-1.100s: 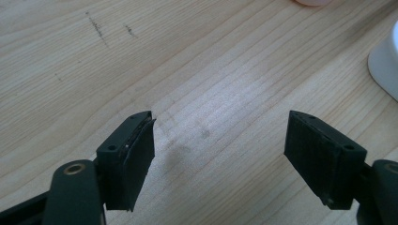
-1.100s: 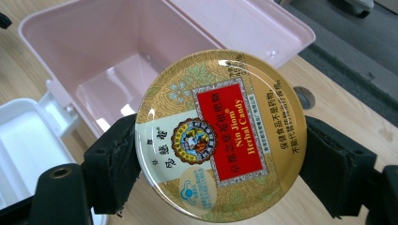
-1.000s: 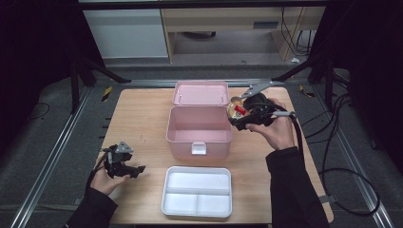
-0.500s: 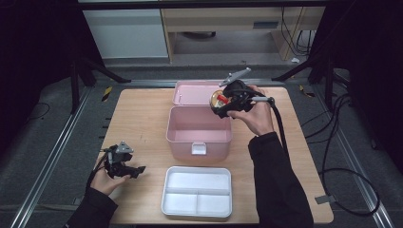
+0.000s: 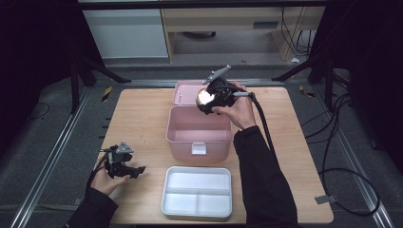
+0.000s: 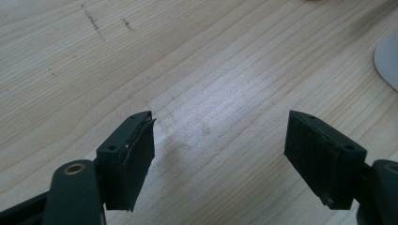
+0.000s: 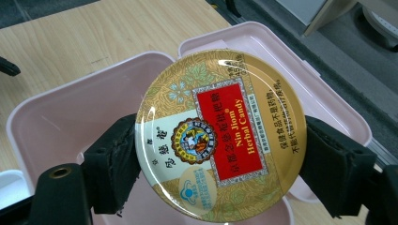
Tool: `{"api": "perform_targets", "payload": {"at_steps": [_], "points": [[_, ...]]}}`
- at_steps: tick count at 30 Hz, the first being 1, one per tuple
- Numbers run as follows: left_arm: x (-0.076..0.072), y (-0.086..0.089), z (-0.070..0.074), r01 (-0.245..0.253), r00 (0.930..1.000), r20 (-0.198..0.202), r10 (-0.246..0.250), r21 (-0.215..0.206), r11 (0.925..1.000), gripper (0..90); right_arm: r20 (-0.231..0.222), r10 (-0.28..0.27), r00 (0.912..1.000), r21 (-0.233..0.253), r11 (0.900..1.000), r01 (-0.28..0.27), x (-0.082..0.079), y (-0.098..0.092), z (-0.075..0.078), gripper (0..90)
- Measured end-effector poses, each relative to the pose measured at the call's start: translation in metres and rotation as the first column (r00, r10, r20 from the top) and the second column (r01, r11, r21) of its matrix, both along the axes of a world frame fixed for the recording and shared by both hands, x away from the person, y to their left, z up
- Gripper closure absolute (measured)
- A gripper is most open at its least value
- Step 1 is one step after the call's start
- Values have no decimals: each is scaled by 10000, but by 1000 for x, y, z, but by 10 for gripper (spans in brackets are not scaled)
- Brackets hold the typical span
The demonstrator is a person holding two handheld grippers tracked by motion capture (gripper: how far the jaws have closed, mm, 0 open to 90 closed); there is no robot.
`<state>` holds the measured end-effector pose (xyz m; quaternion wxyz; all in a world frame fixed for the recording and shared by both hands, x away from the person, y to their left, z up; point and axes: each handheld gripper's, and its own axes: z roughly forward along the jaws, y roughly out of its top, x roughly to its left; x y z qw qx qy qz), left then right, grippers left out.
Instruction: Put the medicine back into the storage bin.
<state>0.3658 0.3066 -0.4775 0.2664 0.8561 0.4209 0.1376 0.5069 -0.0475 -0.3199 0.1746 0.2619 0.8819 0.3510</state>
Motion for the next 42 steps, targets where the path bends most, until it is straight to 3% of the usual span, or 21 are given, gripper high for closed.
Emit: {"api": "perform_targets", "payload": {"at_steps": [13, 19, 24, 27, 31, 42], "points": [[0, -1, -2, 55, 10000, -41, -55, 47, 10000, 243, -404, 441, 9982, -251, 9987, -452, 12, 30, -25, 207], [0, -1, -2, 73, 10000, -42, -73, 64, 10000, 243, -625, 908, 9939, -628, 9935, -947, 10, 46, -39, 206], [0, -1, -2, 78, 10000, -63, -78, 71, 9999, 243, -882, 1164, 9893, -580, 9909, -1218, 10, 53, -49, 206], [0, -2, -2, 98, 9999, -71, -98, 89, 9999, 242, -1072, 1212, 9868, -547, 9903, -1275, 10, 55, -57, 206], [1, -2, -3, 104, 9999, -101, -103, 107, 9999, 242, -1285, 1316, 9829, -938, 9851, -1442, 12, 58, -68, 206], [1, -2, -3, 103, 9999, -115, -101, 116, 9999, 241, -1803, 1596, 9706, -1335, 9736, -1849, 17, 69, -93, 206]]}}
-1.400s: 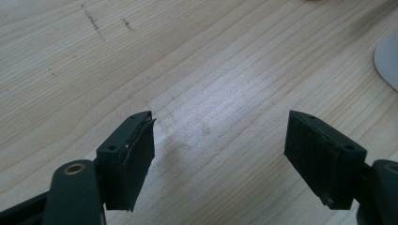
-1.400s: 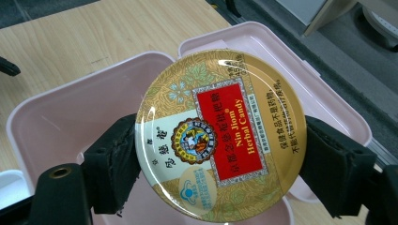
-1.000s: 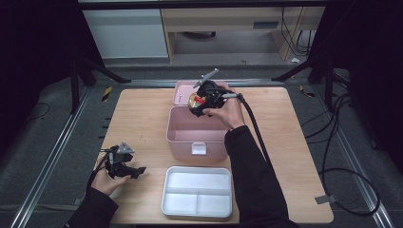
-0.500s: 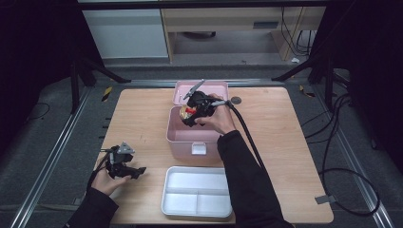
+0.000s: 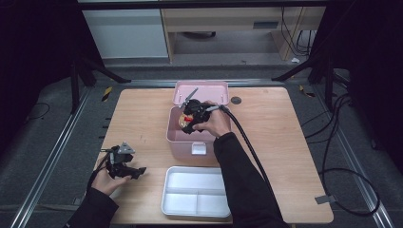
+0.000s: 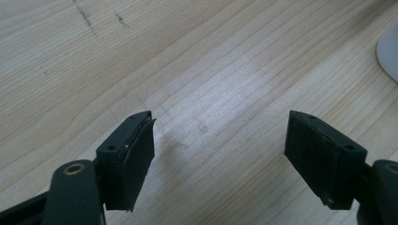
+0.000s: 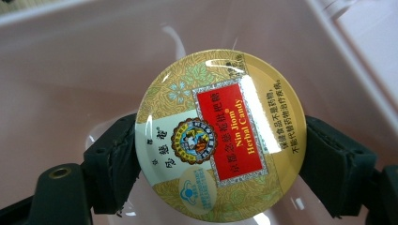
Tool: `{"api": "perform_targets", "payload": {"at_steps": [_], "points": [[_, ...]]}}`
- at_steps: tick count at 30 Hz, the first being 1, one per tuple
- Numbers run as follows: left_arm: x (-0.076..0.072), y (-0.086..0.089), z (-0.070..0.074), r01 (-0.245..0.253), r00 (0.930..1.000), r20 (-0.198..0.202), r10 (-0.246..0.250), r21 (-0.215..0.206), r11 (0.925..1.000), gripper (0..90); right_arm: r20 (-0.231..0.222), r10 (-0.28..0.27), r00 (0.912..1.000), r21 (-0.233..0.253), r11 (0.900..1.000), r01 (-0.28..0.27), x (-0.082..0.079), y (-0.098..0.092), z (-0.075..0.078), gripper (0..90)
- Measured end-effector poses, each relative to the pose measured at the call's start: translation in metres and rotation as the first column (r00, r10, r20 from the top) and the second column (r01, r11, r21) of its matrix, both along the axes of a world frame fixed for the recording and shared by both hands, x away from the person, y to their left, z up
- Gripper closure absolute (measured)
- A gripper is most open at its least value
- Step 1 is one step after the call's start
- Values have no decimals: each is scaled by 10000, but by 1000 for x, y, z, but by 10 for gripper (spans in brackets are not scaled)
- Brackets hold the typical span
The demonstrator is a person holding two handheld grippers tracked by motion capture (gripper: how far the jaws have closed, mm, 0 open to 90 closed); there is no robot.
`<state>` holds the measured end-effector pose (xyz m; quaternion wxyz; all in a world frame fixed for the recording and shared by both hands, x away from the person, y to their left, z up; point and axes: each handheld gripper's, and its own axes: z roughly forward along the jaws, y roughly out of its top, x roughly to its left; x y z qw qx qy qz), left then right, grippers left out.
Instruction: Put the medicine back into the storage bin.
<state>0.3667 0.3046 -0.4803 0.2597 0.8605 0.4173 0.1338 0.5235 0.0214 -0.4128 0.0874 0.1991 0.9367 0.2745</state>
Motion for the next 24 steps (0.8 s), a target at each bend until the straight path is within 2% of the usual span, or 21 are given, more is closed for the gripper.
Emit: {"api": "perform_targets", "payload": {"at_steps": [2, 7, 13, 19, 24], "points": [[0, 0, 0, 0, 10000, 15, 0, 6, 10000, 241, -187, -28, 9998, 24, 10000, 28, 1, 0, -6, 206], [0, -1, -1, 13, 10000, 18, -13, 23, 10000, 241, -457, -113, 9989, -265, 9996, 101, 3, 1, -20, 205], [0, -2, -1, 56, 10000, -41, -56, 75, 10000, 239, -654, -227, 9976, -385, 9991, 202, 6, 0, -29, 201], [0, -2, -1, 68, 10000, -26, -68, 60, 10000, 239, -643, -330, 9974, -309, 9990, 311, 7, 1, -30, 185], [0, -2, -1, 85, 10000, -27, -85, 49, 10000, 238, -496, -393, 9980, -273, 9989, 380, 7, 1, -25, 178]]}}
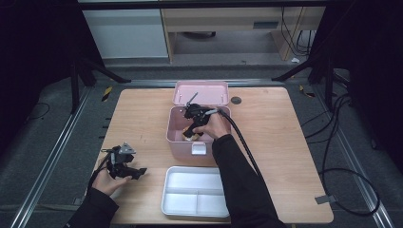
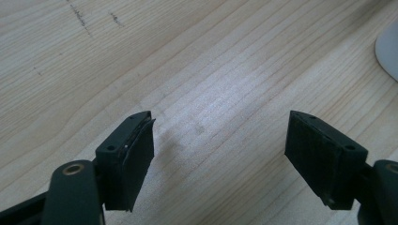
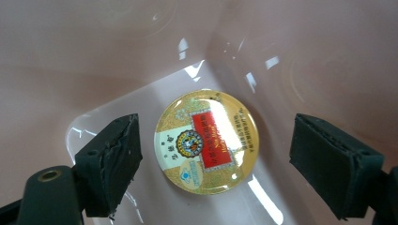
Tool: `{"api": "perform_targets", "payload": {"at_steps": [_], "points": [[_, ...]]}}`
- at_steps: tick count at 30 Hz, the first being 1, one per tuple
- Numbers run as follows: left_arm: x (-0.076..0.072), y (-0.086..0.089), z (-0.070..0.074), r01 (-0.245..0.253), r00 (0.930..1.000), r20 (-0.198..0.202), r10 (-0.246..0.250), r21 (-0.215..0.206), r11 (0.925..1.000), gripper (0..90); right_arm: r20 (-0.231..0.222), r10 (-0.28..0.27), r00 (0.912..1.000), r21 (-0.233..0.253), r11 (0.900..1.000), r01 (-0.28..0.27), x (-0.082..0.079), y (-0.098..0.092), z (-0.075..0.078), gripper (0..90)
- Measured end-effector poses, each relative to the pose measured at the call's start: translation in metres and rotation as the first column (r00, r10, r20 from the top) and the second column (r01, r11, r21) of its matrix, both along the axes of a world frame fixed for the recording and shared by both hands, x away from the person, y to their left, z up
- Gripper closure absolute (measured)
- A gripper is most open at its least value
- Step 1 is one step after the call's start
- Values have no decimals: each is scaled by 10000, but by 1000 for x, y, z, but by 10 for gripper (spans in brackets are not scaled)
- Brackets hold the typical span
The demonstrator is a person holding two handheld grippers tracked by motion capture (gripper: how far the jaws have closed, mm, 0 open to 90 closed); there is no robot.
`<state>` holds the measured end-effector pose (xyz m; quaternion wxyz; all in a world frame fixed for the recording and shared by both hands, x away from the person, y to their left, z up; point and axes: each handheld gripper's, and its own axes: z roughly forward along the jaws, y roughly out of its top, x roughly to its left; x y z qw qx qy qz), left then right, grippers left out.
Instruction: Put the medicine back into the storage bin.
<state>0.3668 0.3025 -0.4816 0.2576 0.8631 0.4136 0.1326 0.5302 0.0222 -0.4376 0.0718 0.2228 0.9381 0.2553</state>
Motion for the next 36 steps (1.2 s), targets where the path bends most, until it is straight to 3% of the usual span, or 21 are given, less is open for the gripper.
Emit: {"api": "perform_targets", "payload": {"at_steps": [7, 14, 20, 24, 31, 36], "points": [[-1, 0, 2, 15, 10000, 69, -14, -52, 10000, 238, 581, -182, 9981, 582, 9982, 148, -7, -8, 26, 205], [-2, -2, 5, 129, 9997, 199, -126, -149, 9998, 239, 1429, -664, 9875, 1183, 9917, 496, -21, -31, 66, 263], [-5, -8, 13, 403, 9984, 407, -394, -207, 9990, 240, 1825, -740, 9804, 1358, 9895, 494, -37, -52, 91, 292], [-8, -13, 20, 746, 9954, 620, -725, -327, 9967, 247, 2286, -531, 9721, 1401, 9899, 212, -52, -67, 104, 279], [-17, -28, 42, 1535, 9807, 1270, -1489, -275, 9878, 264, 2796, -658, 9579, 1502, 9884, 241, -81, -103, 128, 299], [-24, -39, 56, 2164, 9654, 1566, -2085, -352, 9757, 284, 3096, -557, 9492, 1534, 9881, 80, -106, -128, 134, 312]]}}
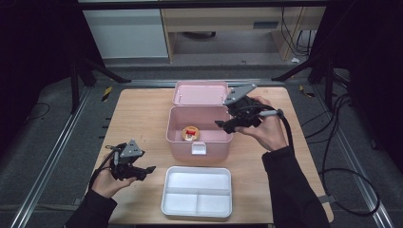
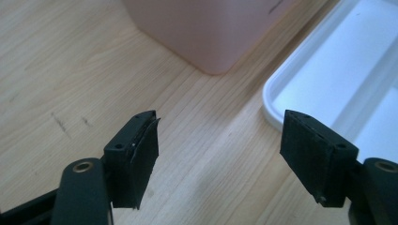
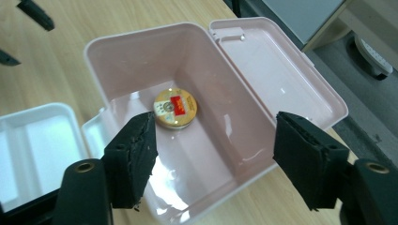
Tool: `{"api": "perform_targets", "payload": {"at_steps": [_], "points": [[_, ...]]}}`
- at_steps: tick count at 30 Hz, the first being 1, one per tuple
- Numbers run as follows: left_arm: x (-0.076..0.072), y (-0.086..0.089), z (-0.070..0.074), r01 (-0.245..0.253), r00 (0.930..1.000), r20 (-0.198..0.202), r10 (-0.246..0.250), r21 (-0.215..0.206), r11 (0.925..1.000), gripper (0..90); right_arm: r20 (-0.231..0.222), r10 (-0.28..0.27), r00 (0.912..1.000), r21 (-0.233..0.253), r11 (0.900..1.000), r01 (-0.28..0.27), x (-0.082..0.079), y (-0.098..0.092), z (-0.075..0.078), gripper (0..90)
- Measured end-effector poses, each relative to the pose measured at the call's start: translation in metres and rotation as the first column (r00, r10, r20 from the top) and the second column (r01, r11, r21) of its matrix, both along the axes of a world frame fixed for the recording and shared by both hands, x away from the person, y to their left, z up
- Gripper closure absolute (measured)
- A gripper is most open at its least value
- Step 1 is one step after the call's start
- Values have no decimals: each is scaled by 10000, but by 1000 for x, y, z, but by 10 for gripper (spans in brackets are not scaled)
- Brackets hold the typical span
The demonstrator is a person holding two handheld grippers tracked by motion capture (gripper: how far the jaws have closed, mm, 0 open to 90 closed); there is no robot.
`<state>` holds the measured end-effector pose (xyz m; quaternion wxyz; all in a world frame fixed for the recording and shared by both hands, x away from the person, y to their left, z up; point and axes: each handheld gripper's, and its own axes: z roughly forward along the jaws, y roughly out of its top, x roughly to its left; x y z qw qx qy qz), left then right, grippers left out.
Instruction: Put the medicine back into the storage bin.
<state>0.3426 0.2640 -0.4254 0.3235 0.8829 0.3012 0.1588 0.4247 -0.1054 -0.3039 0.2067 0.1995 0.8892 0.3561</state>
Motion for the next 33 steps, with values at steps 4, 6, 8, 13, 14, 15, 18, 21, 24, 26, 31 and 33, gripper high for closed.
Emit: {"api": "perform_targets", "payload": {"at_steps": [4, 6, 8, 13, 14, 15, 18, 21, 24, 26, 31, 33], "points": [[-5, -11, 6, 581, 9983, -56, -582, -84, 9983, 333, 37, 26, 10000, -109, 9999, -26, -18, -15, -5, 316], [-8, -16, 7, 842, 9964, -60, -842, -2, 9965, 338, -49, 109, 9999, -186, 9998, -110, -27, -21, -12, 322], [-9, -20, 8, 1036, 9946, -83, -1035, 81, 9946, 348, -200, 169, 9997, -208, 9996, -173, -35, -25, -20, 325], [-12, -27, 7, 1528, 9881, -215, -1525, 138, 9882, 372, -599, 383, 9975, -324, 9987, -403, -52, -32, -43, 343], [-12, -28, 7, 1574, 9873, -221, -1571, 128, 9874, 378, -708, 419, 9966, -279, 9986, -440, -55, -33, -48, 348], [-13, -29, 6, 1604, 9868, -249, -1600, 153, 9869, 380, -810, 454, 9957, -252, 9986, -475, -57, -33, -52, 348], [-13, -32, 4, 1831, 9825, -384, -1821, 244, 9828, 389, -1177, 572, 9914, -439, 9971, -628, -65, -33, -70, 359], [-14, -38, -1, 2064, 9774, -538, -2043, 387, 9777, 415, -1397, 668, 9879, -620, 9952, -761, -72, -30, -83, 381], [-16, -44, -5, 2351, 9702, -740, -2306, 583, 9702, 435, -1629, 797, 9834, -622, 9939, -908, -78, -28, -95, 393], [-17, -48, -8, 2505, 9660, -823, -2450, 640, 9660, 435, -1794, 834, 9802, -769, 9922, -985, -81, -27, -103, 394], [-19, -53, -14, 2739, 9590, -973, -2660, 794, 9585, 457, -2152, 855, 9728, -1052, 9883, -1101, -85, -25, -118, 404], [-19, -55, -18, 2880, 9543, -1099, -2779, 905, 9533, 461, -2324, 936, 9681, -1035, 9873, -1203, -87, -24, -125, 406]]}}
